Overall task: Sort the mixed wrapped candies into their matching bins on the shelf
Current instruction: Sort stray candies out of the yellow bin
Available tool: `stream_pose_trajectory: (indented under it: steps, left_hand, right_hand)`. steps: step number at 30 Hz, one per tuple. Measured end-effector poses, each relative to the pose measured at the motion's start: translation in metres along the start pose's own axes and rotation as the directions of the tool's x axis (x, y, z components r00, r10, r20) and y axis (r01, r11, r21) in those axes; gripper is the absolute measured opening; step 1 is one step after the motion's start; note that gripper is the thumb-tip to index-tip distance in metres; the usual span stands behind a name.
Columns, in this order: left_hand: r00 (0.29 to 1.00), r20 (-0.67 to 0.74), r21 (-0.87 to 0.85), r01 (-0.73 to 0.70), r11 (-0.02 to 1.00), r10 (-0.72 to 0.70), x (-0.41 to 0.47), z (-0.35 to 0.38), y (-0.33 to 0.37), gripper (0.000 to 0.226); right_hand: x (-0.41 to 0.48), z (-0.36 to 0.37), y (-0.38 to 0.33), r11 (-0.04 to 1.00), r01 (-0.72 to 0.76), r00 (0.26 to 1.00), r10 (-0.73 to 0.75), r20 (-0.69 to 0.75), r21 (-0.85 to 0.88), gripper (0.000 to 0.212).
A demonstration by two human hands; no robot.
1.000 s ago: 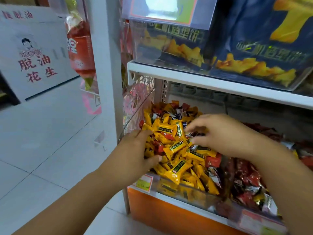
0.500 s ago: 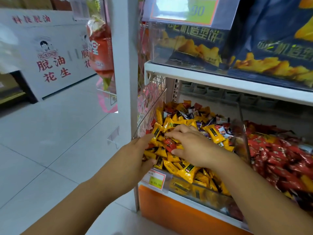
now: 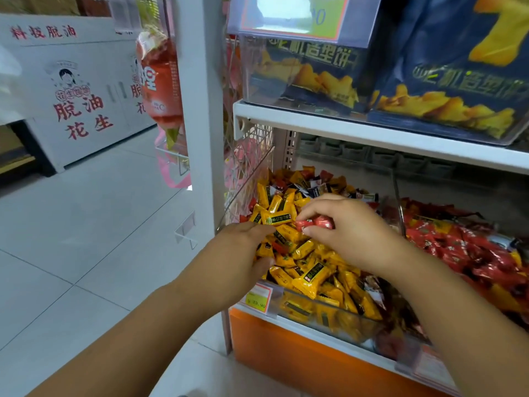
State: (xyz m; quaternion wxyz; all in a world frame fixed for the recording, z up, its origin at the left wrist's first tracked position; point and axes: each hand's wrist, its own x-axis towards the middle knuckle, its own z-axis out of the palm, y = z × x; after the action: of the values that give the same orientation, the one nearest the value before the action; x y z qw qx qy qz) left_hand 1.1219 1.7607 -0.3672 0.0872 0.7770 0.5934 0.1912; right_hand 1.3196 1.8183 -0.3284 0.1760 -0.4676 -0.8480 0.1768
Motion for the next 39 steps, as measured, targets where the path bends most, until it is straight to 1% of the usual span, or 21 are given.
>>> stream_pose_trajectory:
  steps: [3,5,8,10,13,14,16,18,19,21,23,25,28,30,32,34,35,37,39]
  left_hand:
    - [0.999,0.034,-0.025,0.004,1.0,-0.003,0.022,0.007,0.005,0.043]
    - [0.997,0.073,-0.016,0.023,1.0,-0.022,0.037,0.015,0.003,0.038]
    - [0.995,0.084,0.09,0.041,0.995,-0.049,0.052,0.026,-0.001,0.029]
    - [0.995,0.083,0.161,0.036,0.986,-0.05,0.058,0.03,-0.002,0.022]
    - [0.995,0.085,0.18,0.027,0.983,-0.043,0.061,0.029,0.001,0.014]
    - [0.996,0.079,0.166,0.029,0.986,-0.043,0.061,0.027,0.002,0.012]
    - [0.998,0.047,0.079,0.047,0.996,-0.051,0.059,0.02,0.009,0.009]
    - [0.998,0.017,-0.06,0.059,0.996,-0.058,0.057,0.009,0.022,0.006]
    - [0.999,0.0,-0.125,0.05,0.991,-0.05,0.055,0.003,0.032,0.006]
    - [0.999,-0.04,-0.251,0.004,0.968,-0.015,0.05,-0.004,0.056,0.004]
    - [0.995,-0.086,-0.353,-0.074,0.933,0.047,0.046,-0.005,0.086,0.005]
    - [0.981,-0.144,-0.392,-0.174,0.903,0.126,0.047,0.002,0.116,0.006]
    - [0.938,-0.262,-0.327,-0.306,0.894,0.226,0.058,0.02,0.156,0.008]
    - [0.917,-0.3,-0.22,-0.334,0.916,0.263,0.068,0.033,0.171,0.015]
    - [0.931,-0.225,-0.154,-0.326,0.933,0.289,0.076,0.046,0.172,0.026]
    - [0.95,-0.142,-0.18,-0.301,0.937,0.278,0.078,0.047,0.162,0.034]
    - [0.955,-0.125,-0.199,-0.289,0.936,0.268,0.077,0.043,0.155,0.036]
    - [0.971,-0.096,-0.222,-0.237,0.946,0.221,0.071,0.033,0.135,0.036]
    - [0.986,-0.044,-0.223,-0.168,0.96,0.162,0.061,0.022,0.111,0.034]
  right_hand:
    - [-0.017,-0.017,0.006,0.999,-0.023,0.998,0.025,-0.052,0.044,0.022]
    - [-0.03,-0.031,0.014,0.998,-0.046,0.992,0.051,-0.117,0.046,0.023]
    - [-0.051,-0.055,0.034,0.994,-0.104,0.973,0.105,-0.207,0.017,0.022]
    - [-0.066,-0.067,0.051,0.985,-0.172,0.952,0.164,-0.259,-0.007,0.022]
    - [-0.086,-0.075,0.08,0.959,-0.282,0.902,0.258,-0.345,-0.021,0.022]
    - [-0.092,-0.075,0.089,0.946,-0.32,0.893,0.287,-0.348,-0.041,0.023]
    - [-0.101,-0.072,0.105,0.922,-0.374,0.898,0.332,-0.288,-0.103,0.029]
    - [-0.109,-0.068,0.112,0.915,-0.372,0.919,0.339,-0.199,-0.157,0.037]
    - [-0.113,-0.068,0.112,0.916,-0.365,0.924,0.334,-0.184,-0.169,0.04]
    - [-0.119,-0.071,0.108,0.926,-0.341,0.926,0.301,-0.227,-0.163,0.041]
    - [-0.125,-0.077,0.102,0.948,-0.298,0.924,0.256,-0.285,-0.114,0.037]
    - [-0.131,-0.082,0.099,0.959,-0.274,0.92,0.24,-0.31,-0.071,0.033]
    - [-0.137,-0.085,0.103,0.954,-0.296,0.9,0.261,-0.349,-0.05,0.031]
    - [-0.141,-0.087,0.109,0.946,-0.322,0.886,0.288,-0.365,-0.034,0.029]
    - [-0.144,-0.09,0.113,0.936,-0.353,0.881,0.329,-0.341,-0.008,0.028]
    - [-0.147,-0.093,0.116,0.927,-0.373,0.887,0.347,-0.304,-0.031,0.028]
    - [-0.147,-0.094,0.116,0.925,-0.377,0.892,0.35,-0.288,-0.041,0.028]
    - [-0.145,-0.094,0.11,0.937,-0.347,0.909,0.324,-0.263,-0.042,0.027]
    - [-0.139,-0.091,0.097,0.963,-0.266,0.936,0.245,-0.251,-0.051,0.026]
